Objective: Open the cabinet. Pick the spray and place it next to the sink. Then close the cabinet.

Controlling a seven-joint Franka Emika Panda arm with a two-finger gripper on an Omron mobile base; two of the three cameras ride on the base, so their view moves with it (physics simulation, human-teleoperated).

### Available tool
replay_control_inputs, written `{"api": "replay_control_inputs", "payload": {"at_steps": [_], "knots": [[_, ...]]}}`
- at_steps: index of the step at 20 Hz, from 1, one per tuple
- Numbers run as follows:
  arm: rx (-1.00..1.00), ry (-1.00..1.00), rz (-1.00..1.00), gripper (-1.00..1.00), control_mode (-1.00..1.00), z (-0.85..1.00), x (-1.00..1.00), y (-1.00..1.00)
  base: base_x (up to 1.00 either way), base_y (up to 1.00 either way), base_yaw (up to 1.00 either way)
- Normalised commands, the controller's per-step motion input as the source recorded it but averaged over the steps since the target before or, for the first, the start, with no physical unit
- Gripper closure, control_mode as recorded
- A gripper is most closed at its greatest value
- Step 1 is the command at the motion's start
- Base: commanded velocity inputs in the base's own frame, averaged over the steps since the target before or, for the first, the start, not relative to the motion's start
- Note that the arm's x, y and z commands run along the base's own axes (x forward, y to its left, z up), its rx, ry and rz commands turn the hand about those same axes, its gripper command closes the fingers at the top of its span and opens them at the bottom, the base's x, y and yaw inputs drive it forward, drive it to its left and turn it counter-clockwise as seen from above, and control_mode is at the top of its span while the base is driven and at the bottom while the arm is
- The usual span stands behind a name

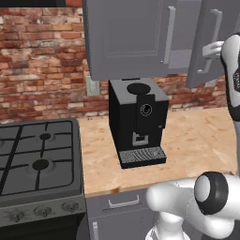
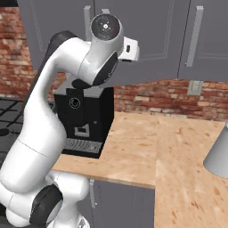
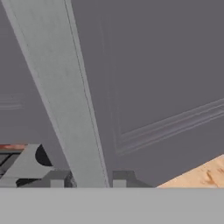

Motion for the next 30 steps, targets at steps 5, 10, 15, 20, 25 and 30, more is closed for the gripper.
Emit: {"api": "replay_control_inputs", "payload": {"at_steps": [5,10,15,20,25,30], "knots": [[0.0,0.0,0.0,1.0,-1.0,0.0,-0.91,-0.63,0.0,0.0,0.0],[0.0,0.0,-0.02,1.0,-1.0,0.0,-0.57,-0.53,0.0,0.0,0.0],[0.0,-0.01,0.0,1.0,-1.0,0.0,-0.32,-0.06,0.0,0.0,0.0],[-0.19,-0.16,0.0,1.0,-1.0,0.0,-0.28,0.54,0.0,0.0,0.0],[-0.51,-0.25,0.0,-1.0,-1.0,0.14,-0.25,1.0,0.0,0.0,0.0],[-0.67,-0.29,0.01,-1.0,-1.0,0.0,-0.03,0.97,0.0,0.0,0.0]]}}
